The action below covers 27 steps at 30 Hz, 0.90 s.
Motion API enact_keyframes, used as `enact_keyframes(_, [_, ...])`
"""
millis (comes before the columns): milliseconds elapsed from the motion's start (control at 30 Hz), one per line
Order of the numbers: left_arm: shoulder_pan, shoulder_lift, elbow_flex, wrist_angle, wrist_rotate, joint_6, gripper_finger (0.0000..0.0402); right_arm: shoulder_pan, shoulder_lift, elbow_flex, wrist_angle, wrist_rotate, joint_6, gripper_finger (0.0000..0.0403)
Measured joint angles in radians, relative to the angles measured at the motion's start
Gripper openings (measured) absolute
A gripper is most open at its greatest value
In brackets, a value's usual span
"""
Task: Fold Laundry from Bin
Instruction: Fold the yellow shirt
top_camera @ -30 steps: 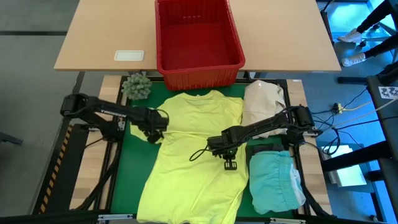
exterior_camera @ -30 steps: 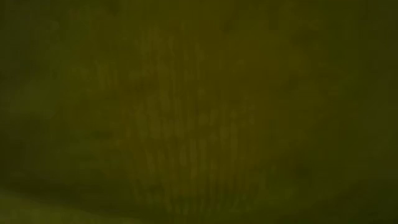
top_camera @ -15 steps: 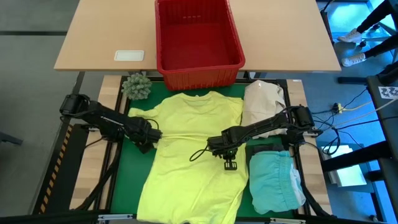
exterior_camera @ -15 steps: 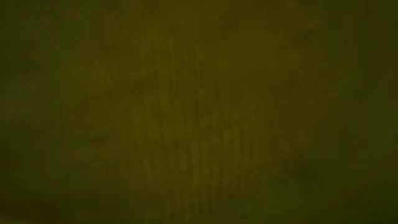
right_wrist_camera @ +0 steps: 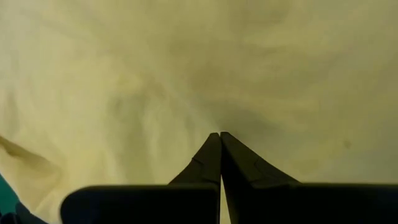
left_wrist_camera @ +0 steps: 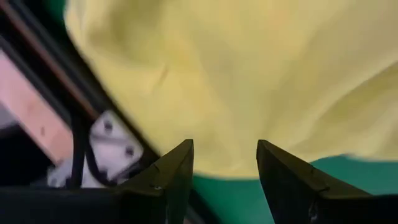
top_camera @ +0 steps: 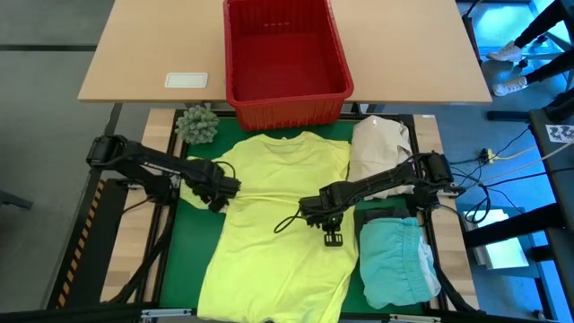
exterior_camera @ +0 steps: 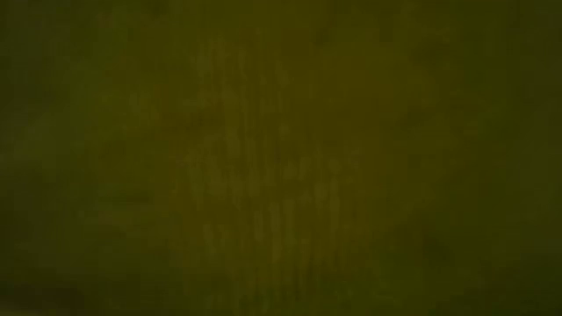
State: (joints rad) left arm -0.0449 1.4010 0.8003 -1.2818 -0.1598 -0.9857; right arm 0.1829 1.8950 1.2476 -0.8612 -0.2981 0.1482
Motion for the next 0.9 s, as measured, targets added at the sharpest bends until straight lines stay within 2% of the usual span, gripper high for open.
enact_keyframes(133, [-0.029,-0.001,0.081,0.016,-0.14,0.05,0.017,0.0,0.0,0.0,-0.001,0.0,0.0,0.0003])
enact_keyframes(200, [-0.022,-0.001,0.095,0.055,-0.232,0.113,0.017,0.0,0.0,0.006,-0.002,0.0,-0.001,0.0003])
enact_keyframes(267, [0.003,-0.001,0.095,0.091,-0.282,0.173,0.017,0.0,0.0,0.019,-0.002,0.0,0.0,0.0003])
enact_keyframes(500, [0.163,0.039,0.045,0.274,-0.291,0.374,0.017,0.0,0.0,0.085,0.012,0.025,-0.041,0.0003])
enact_keyframes(600, [0.232,0.072,0.024,0.333,-0.294,0.453,0.017,0.0,0.0,0.086,0.163,0.08,-0.049,0.0003])
enact_keyframes(733, [0.312,0.121,0.01,0.396,-0.301,0.538,0.017,0.0,0.016,0.076,0.417,0.037,-0.053,0.0003])
enact_keyframes(900, [0.39,0.175,0.01,0.488,-0.325,0.644,0.017,0.001,0.064,0.074,0.529,0.035,-0.051,0.0003])
